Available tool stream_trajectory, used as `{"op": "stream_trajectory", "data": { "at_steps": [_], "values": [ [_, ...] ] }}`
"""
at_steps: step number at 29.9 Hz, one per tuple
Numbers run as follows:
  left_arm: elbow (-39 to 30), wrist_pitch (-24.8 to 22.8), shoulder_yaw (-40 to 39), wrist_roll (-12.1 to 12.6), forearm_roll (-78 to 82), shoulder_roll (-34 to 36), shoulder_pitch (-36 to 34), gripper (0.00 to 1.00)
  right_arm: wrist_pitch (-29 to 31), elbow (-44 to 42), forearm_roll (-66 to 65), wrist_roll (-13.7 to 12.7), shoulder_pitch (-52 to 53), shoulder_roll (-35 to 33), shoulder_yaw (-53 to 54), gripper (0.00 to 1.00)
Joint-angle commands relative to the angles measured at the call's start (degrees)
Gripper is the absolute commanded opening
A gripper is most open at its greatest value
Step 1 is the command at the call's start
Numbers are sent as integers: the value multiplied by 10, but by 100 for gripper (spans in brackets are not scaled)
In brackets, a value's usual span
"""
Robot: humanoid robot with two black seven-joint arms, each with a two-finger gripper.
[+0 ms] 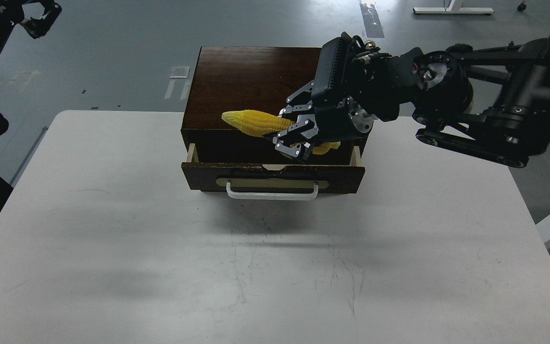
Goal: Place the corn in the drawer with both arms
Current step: 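Lift the corn and carry it over the open drawer, then lower the corn into the drawer and open the right hand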
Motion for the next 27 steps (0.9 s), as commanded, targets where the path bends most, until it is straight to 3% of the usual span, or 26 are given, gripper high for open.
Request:
{"op": "stream_trajectory", "data": {
  "at_steps": [1,4,9,10,11,16,20,24,27],
  "values": [
    [0,0,0,0,0,2,2,98,0,-8,-21,0,-2,10,-3,0],
    [0,0,-1,0,0,3,2,98,0,-19,-23,0,-4,16,-2,6],
    [0,0,-1,-1,0,7,2,98,-1,-30,-21,0,-6,28,0,25],
    [0,0,-2,-1,0,7,2,98,-1,-31,-21,0,-6,28,1,30],
    [1,0,-2,-1,0,8,2,98,-1,-31,-21,0,-8,32,0,41],
    [2,0,-2,-1,0,15,3,98,-2,-32,-21,0,-15,36,0,59],
    [4,0,-2,-1,0,17,3,98,-2,-32,-21,-1,-17,36,0,63],
    [5,0,-2,-1,0,17,4,98,-3,-32,-21,-1,-20,36,0,75],
    [5,0,-2,-1,0,16,4,98,-2,-32,-21,-1,-23,36,0,77]
  ]
}}
